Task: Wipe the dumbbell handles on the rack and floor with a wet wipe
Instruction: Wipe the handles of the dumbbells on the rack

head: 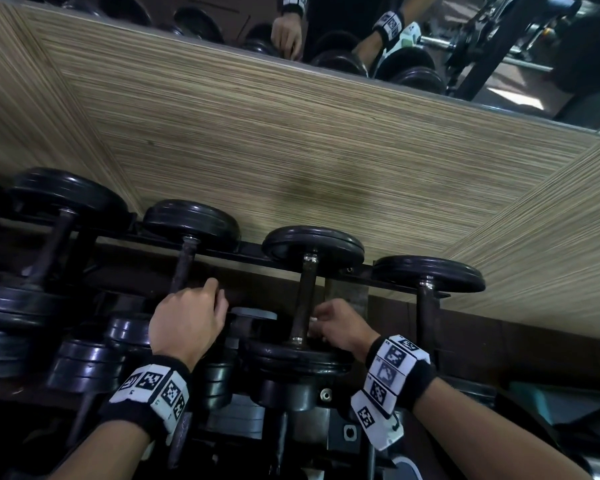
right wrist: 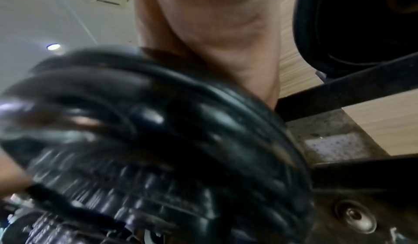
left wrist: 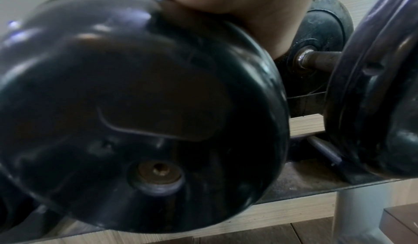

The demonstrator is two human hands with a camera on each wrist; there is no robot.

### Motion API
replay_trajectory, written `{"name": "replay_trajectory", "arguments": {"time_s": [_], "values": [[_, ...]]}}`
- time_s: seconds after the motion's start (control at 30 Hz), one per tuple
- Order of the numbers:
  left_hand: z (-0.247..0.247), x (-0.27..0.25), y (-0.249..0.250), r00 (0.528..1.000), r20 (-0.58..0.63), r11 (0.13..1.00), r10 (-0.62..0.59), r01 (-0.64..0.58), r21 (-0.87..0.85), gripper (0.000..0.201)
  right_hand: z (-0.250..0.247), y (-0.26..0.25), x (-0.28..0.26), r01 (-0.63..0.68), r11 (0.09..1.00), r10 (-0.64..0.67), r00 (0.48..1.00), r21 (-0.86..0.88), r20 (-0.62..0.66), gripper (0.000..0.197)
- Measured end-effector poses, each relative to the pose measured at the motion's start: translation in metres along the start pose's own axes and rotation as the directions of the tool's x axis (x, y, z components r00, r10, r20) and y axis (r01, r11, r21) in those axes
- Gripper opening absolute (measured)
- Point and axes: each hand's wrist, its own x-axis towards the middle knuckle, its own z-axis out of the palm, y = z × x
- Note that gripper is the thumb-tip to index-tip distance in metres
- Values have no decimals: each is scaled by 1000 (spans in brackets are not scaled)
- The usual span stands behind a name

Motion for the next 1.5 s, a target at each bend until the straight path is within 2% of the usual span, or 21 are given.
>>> {"name": "replay_trajectory", "arguments": {"time_s": [0.1,0.2,0.27,0.37,0.47,0.57,0.63,0.7,0.8,0.9,1.0,1.1,1.17,1.2,1.23,1.3,1.37,1.43,1.5], "values": [[1,0,-1,1000,4,1000,-6,6,3,19,-10,-9,4,0,995,7,998,100,-66,17],[2,0,-1,1000,2,1000,-1,1,0,20,-22,-12,24,62,981,-20,974,184,-224,20],[2,0,-1,1000,1,1000,3,-3,-1,20,-25,-13,38,77,981,-20,954,178,-300,24],[1,0,-1,1000,1,1000,3,-3,-6,21,-21,-17,39,86,976,-19,949,202,-315,25],[0,0,0,1000,-1,1000,1,-1,-12,22,-18,-12,16,69,987,-34,973,146,-229,19],[0,0,0,1000,0,1000,-1,1,-3,21,-10,-5,-13,4,1000,-4,1000,13,9,13],[0,0,1,1000,-2,1000,-5,5,-3,20,-8,0,-14,3,1000,-4,999,11,43,12],[0,0,0,1000,7,1000,-12,12,-1,20,-12,-4,-5,6,997,-3,999,74,-41,11],[1,-1,0,1000,4,1000,-16,16,2,20,-23,-13,23,59,975,-2,967,216,-254,18],[2,0,0,1000,-2,1000,-15,15,-2,20,-32,-24,37,91,992,-54,930,84,-365,17],[1,0,1,1000,-5,1000,-25,25,-5,20,-29,-21,23,59,995,-32,950,80,-310,19],[2,0,1,1000,2,1000,-26,26,-6,21,-20,-7,-4,-11,999,17,993,52,-113,14],[2,0,1,1000,2,1000,-24,24,-5,20,-15,-1,-19,-4,999,3,1000,40,24,16],[2,0,1,1000,7,1000,-23,23,-7,19,-15,1,-22,18,999,-20,999,48,46,16],[2,0,1,1000,9,1000,-23,23,-10,19,-17,1,-23,43,997,-45,999,57,25,14],[0,0,1,1000,8,1000,-25,25,-15,20,-21,-4,-14,113,993,-106,983,43,-153,14],[-1,0,1,1000,1,1000,-24,24,-12,20,-26,-13,-1,193,981,-187,922,-18,-338,20],[1,0,0,1000,2,1000,-27,27,-7,20,-26,-22,9,216,967,-252,881,-134,-401,25],[2,-1,0,999,2,999,-39,39,-6,19,-22,-25,8,217,962,-267,881,-166,-392,25]]}}
